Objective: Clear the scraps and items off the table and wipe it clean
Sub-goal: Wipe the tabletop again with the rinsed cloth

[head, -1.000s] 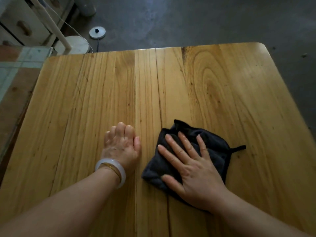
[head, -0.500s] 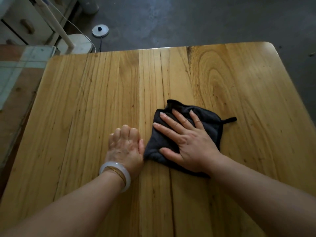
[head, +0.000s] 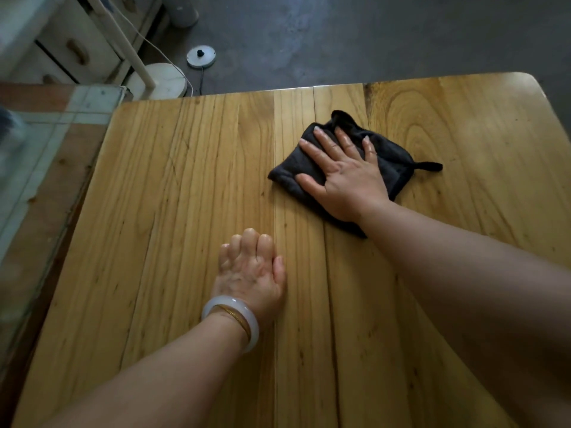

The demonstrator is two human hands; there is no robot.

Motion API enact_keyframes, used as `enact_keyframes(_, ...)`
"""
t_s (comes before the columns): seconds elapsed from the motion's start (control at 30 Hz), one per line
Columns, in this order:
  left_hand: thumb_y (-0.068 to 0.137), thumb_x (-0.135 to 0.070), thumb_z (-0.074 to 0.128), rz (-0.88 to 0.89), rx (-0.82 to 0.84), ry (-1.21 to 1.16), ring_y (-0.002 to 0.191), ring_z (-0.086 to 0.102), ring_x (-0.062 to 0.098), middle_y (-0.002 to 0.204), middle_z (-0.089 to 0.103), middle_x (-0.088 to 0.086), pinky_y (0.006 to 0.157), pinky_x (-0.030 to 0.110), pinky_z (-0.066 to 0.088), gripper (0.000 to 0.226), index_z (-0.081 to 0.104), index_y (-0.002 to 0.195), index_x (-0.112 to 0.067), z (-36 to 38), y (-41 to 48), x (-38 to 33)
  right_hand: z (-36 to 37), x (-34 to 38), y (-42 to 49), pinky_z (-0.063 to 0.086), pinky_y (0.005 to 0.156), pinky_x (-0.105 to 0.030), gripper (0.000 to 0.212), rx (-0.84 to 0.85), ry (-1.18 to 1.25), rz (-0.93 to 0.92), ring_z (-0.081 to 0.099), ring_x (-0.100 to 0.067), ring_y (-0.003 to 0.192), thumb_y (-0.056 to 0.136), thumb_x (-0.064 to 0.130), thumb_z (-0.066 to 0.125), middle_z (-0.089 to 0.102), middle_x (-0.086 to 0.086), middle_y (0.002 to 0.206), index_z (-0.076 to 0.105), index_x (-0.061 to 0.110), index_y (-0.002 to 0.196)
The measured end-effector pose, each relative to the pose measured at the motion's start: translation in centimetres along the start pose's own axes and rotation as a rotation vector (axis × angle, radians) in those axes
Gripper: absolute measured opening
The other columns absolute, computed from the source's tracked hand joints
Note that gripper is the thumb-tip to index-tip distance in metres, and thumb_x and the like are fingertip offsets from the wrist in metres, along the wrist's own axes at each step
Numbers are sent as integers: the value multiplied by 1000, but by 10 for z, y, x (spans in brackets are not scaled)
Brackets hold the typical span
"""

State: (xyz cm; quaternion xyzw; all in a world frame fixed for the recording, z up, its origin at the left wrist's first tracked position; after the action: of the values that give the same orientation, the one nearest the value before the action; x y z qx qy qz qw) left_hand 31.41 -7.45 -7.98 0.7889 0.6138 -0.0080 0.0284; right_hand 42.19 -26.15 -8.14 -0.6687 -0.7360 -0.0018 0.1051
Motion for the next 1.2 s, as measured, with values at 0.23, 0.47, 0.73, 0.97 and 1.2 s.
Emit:
enact_keyframes(0.23,88,-37,24,6,102,10,84,29,15,92,29,-1,83,34,34,16,33,89,-24,-2,-3,-3,4,12,-31,-9,119,-58,65,-3,60,106,-15,-19,151,97,65,13,-11,9,165,-2,42,156)
enact_keyframes(0.47,82,-38,24,22,16,-24,82,35,20,90,34,2,78,36,33,29,44,91,-19,2,-3,1,14,26,-129,-7,119,-57,65,26,64,7,-18,-17,151,96,67,11,-10,10,165,-2,44,155)
enact_keyframes(0.73,84,-40,21,26,28,-23,82,31,17,89,31,0,78,35,31,29,42,86,-20,0,-1,1,21,1,-220,6,118,-58,65,146,-8,-278,-3,-19,153,99,68,21,3,11,166,7,43,156)
enact_keyframes(0.97,84,-39,21,18,28,-13,79,34,18,87,33,1,75,35,36,26,40,84,-21,-2,-1,0,5,-35,-164,1,121,-54,66,155,-27,-325,-12,-11,152,95,72,20,-5,18,164,4,48,154)
enact_keyframes(1.2,84,-37,23,23,27,-31,76,35,18,85,34,1,73,37,39,23,40,82,-22,-2,-1,1,-7,-67,-84,-8,121,-50,68,69,-9,-115,-12,-10,151,91,73,10,-6,18,164,1,49,154)
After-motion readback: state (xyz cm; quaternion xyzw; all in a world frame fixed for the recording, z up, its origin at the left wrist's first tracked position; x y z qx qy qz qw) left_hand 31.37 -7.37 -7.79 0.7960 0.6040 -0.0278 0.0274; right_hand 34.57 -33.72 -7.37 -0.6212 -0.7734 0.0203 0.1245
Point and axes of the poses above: each hand's wrist, its own y-axis towards the middle knuckle, its own z-axis out of the palm, x = y × z, the point moved 3 cm from there along y, towards the middle knuckle
